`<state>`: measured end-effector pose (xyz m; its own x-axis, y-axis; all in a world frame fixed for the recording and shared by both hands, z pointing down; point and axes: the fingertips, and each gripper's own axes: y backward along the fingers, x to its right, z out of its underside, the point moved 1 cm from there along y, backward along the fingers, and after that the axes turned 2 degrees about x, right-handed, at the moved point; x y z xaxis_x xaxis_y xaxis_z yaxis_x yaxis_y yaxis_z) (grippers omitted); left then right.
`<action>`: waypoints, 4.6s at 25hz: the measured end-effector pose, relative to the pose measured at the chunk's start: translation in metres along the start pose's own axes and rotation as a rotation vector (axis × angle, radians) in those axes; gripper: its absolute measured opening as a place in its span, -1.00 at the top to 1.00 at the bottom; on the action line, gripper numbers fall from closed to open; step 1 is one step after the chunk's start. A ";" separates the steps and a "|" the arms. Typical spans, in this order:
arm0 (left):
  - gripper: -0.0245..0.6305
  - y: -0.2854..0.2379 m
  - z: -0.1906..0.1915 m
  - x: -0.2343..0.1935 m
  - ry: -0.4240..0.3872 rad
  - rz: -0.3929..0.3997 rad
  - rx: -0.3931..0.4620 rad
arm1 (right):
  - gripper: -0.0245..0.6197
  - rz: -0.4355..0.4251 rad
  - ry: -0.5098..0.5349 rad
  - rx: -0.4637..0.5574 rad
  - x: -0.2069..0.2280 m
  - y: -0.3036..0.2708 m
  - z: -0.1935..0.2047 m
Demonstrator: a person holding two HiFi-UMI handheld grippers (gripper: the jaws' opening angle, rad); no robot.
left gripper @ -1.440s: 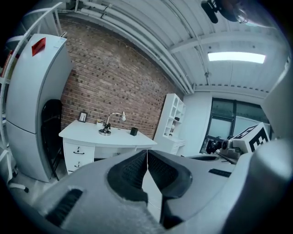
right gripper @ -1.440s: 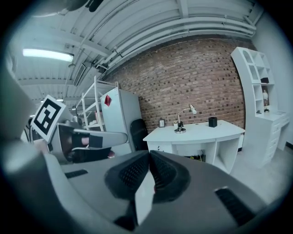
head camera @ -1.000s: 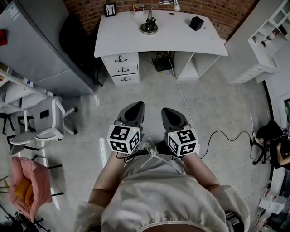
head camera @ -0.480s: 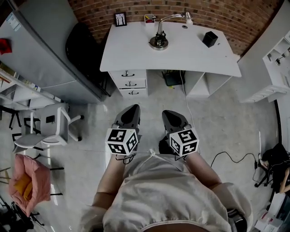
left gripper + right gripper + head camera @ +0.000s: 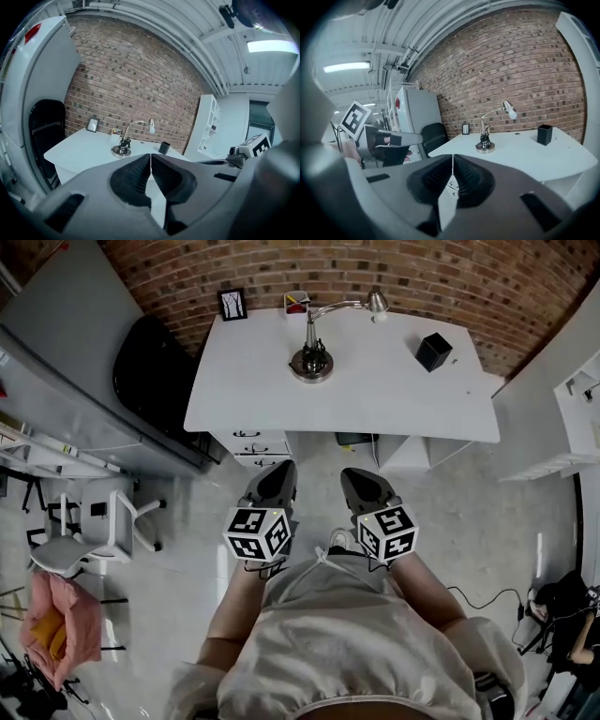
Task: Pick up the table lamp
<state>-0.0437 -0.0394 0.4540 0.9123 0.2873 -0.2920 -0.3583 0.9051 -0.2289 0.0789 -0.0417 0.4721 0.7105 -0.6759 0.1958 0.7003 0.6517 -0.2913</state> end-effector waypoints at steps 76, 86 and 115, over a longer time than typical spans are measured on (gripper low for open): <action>0.86 -0.338 0.035 -0.266 0.270 0.113 -0.435 | 0.77 0.418 0.199 0.035 0.212 -0.410 -0.153; 0.11 -0.353 0.062 -0.241 0.420 0.202 -0.474 | 0.79 0.384 0.101 0.026 0.223 -0.400 -0.156; 0.43 -0.375 -0.031 -0.168 0.945 0.537 -0.357 | 0.79 0.245 0.185 0.126 0.203 -0.347 -0.281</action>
<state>-0.0691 -0.4364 0.5605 0.1645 0.1232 -0.9787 -0.8305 0.5526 -0.0700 -0.0393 -0.5019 0.3498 0.8423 -0.5374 -0.0425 0.5214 0.8322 -0.1887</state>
